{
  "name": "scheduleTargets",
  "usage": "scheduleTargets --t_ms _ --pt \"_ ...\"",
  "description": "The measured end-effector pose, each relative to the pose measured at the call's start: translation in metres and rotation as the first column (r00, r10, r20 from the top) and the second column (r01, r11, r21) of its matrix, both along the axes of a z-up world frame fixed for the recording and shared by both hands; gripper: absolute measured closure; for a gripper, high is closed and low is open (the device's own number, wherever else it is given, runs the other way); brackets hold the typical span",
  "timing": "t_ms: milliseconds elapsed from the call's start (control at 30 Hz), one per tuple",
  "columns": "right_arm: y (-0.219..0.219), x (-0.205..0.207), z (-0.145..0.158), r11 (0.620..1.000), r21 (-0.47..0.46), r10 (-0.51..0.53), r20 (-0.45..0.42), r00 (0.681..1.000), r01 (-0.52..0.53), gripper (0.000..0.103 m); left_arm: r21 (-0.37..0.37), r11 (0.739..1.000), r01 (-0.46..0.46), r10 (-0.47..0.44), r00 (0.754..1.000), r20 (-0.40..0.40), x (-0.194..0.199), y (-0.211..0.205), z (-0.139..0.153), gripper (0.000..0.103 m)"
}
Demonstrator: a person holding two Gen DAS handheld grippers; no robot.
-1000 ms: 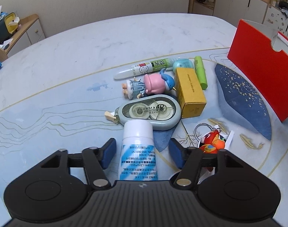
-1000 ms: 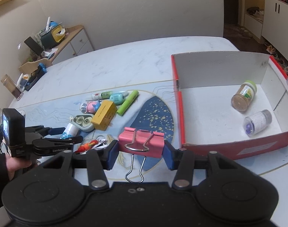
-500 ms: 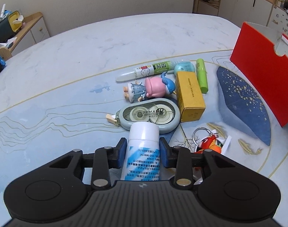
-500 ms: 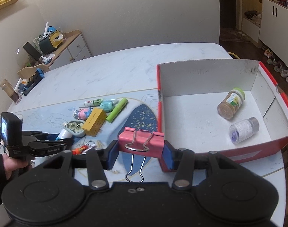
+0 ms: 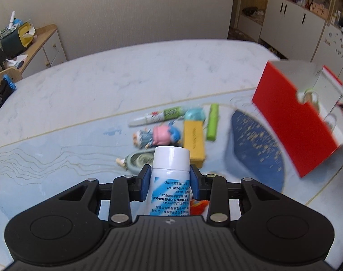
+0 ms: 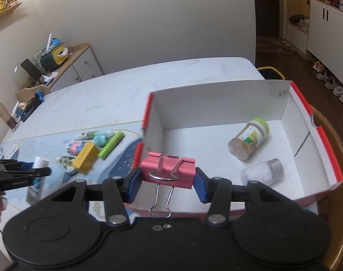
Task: Organize rigid objects
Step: 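Lift and carry the clip and tube toward the red box with both grippers, then lower the tube and clip into the box and open both grippers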
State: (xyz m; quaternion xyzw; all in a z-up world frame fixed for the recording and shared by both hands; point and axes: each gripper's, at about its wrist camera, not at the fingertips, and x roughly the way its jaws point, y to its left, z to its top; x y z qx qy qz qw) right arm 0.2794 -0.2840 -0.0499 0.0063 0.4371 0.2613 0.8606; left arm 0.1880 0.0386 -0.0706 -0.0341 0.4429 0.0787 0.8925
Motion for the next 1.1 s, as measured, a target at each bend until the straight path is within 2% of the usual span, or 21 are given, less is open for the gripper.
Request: scheduleTargets --t_ms 200,367,633,767,933,1100 --pt "-0.03 0.021 -0.007 1.0 0.008 -0.002 0.0 1.0 0.002 0.054 -0.001 0.999 0.037 -0.037 0.998 0.05 0.02 -0.038 0.033 0.068" --pt "-0.055 0.032 -0.012 1.0 0.002 -0.014 0.003 1.0 0.014 0.054 -0.032 0.996 0.083 -0.078 0.988 0.13 0.053 -0.075 0.06 0.068" --pt "-0.079 0.046 -0.022 0.998 -0.062 0.031 0.017 0.999 -0.029 0.054 0.001 0.969 0.246 -0.242 0.955 0.17 0.112 -0.151 0.088 0.068" --pt "-0.085 0.051 -0.026 0.994 -0.091 0.058 0.03 0.998 -0.055 0.054 0.012 0.955 0.298 -0.295 0.939 0.176 0.141 -0.182 0.098 0.068" --pt "-0.086 0.064 -0.036 0.99 -0.115 0.08 0.011 0.997 -0.078 0.054 0.014 0.938 0.346 -0.345 0.931 0.117 0.175 -0.221 0.081 0.068" --pt "-0.079 0.074 -0.047 0.979 -0.162 0.121 -0.014 0.993 -0.122 0.054 0.025 0.925 0.379 -0.379 0.925 0.002 0.2 -0.25 0.037 0.068"
